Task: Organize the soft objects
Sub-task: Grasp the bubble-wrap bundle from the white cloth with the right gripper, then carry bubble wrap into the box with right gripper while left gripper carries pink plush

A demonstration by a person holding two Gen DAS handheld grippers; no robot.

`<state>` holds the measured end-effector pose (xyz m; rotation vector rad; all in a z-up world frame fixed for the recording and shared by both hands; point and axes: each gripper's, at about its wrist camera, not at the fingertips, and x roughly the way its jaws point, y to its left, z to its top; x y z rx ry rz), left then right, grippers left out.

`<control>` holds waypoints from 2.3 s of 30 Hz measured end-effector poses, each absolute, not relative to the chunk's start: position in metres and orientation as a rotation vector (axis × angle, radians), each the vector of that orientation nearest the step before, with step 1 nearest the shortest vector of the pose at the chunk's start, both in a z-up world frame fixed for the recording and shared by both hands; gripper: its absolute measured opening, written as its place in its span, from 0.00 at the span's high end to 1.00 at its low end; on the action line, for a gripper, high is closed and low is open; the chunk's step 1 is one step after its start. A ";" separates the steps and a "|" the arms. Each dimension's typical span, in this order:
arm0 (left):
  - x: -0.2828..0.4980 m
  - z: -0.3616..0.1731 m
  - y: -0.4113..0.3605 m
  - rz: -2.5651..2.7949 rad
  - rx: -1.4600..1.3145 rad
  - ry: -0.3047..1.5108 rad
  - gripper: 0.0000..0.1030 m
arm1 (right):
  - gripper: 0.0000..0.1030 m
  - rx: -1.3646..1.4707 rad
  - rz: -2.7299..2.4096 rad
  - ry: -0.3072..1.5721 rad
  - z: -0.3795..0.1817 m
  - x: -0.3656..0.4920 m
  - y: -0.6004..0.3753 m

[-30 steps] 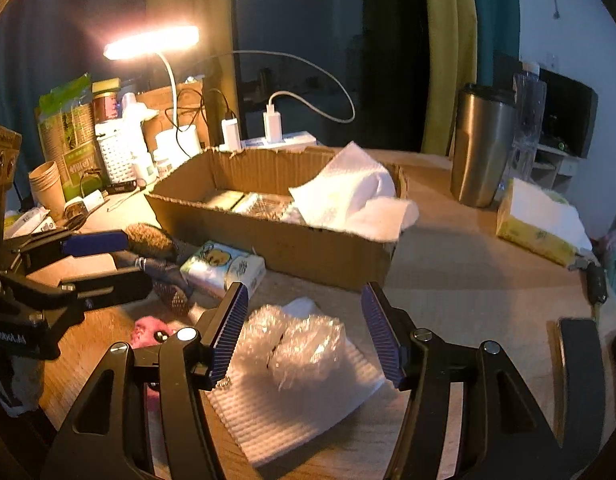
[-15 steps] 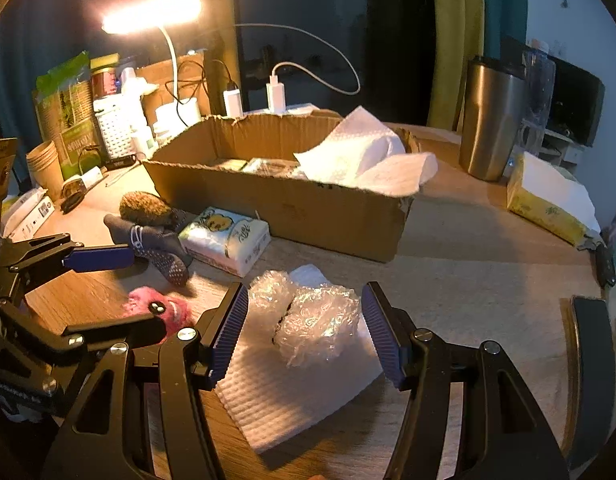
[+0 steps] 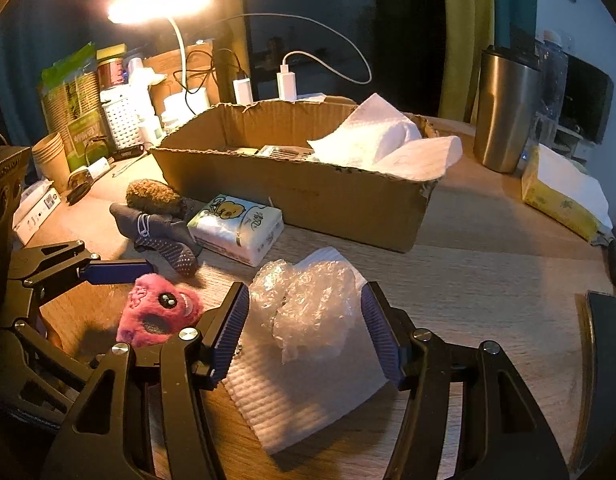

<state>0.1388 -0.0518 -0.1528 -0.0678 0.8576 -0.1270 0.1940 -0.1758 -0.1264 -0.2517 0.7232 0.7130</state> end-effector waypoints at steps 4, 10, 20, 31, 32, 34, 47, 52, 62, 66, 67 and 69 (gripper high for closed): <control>0.137 -0.153 -0.055 -0.142 -0.046 0.851 0.29 | 0.53 -0.264 0.718 0.700 -0.124 0.189 -0.176; 0.134 -0.152 -0.058 -0.165 -0.037 0.846 0.45 | 0.56 -0.275 0.721 0.660 -0.116 0.182 -0.178; 0.127 -0.146 -0.057 -0.203 -0.044 0.817 0.60 | 0.56 -0.261 0.718 0.608 -0.098 0.178 -0.186; 0.124 -0.148 -0.053 -0.226 -0.074 0.821 0.67 | 0.56 -0.261 0.724 0.597 -0.093 0.176 -0.185; 0.124 -0.149 -0.053 -0.229 -0.079 0.824 0.68 | 0.56 -0.262 0.723 0.596 -0.093 0.176 -0.185; 0.124 -0.148 -0.052 -0.243 -0.089 0.819 0.69 | 0.56 -0.261 0.723 0.595 -0.093 0.176 -0.185; 0.113 -0.128 -0.039 -0.251 -0.133 0.754 0.70 | 0.56 -0.248 0.723 0.570 -0.084 0.175 -0.187; 0.112 -0.113 -0.027 -0.225 -0.137 0.718 0.70 | 0.56 -0.248 0.734 0.558 -0.078 0.175 -0.184; 0.113 -0.091 -0.001 -0.180 -0.141 0.655 0.69 | 0.56 -0.266 0.761 0.525 -0.062 0.177 -0.169; 0.114 -0.082 0.010 -0.157 -0.144 0.630 0.69 | 0.56 -0.265 0.782 0.508 -0.054 0.178 -0.161; 0.114 -0.080 0.014 -0.150 -0.148 0.623 0.69 | 0.56 -0.264 0.785 0.507 -0.054 0.178 -0.160; 0.118 -0.076 0.019 -0.137 -0.154 0.613 0.69 | 0.56 -0.260 0.796 0.503 -0.052 0.179 -0.156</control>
